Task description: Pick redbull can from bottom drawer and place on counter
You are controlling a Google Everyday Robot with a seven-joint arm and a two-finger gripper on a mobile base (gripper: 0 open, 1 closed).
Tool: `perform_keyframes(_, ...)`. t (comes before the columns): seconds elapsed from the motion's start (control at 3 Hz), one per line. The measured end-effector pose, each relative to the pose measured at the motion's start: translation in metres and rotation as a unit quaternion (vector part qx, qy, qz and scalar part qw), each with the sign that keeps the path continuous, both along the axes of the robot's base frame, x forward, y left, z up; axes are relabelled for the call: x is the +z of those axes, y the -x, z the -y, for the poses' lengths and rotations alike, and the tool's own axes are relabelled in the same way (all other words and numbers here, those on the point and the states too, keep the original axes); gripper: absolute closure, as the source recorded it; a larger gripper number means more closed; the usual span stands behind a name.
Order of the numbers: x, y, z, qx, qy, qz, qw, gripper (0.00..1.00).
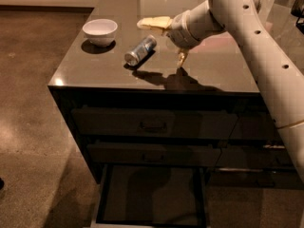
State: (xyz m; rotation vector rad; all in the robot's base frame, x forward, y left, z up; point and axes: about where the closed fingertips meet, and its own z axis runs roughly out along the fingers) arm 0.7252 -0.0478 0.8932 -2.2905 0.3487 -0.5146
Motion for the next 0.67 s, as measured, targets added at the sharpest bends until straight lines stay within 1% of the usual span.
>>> perform_keyframes(0.33,0.01,-0.003,0.013,-0.008,-0.005,0.007,0.9999,0.0)
perform_keyframes(0.67,0.019,-0.011,0.038,-0.027,-0.031,0.002,0.9992,0.0)
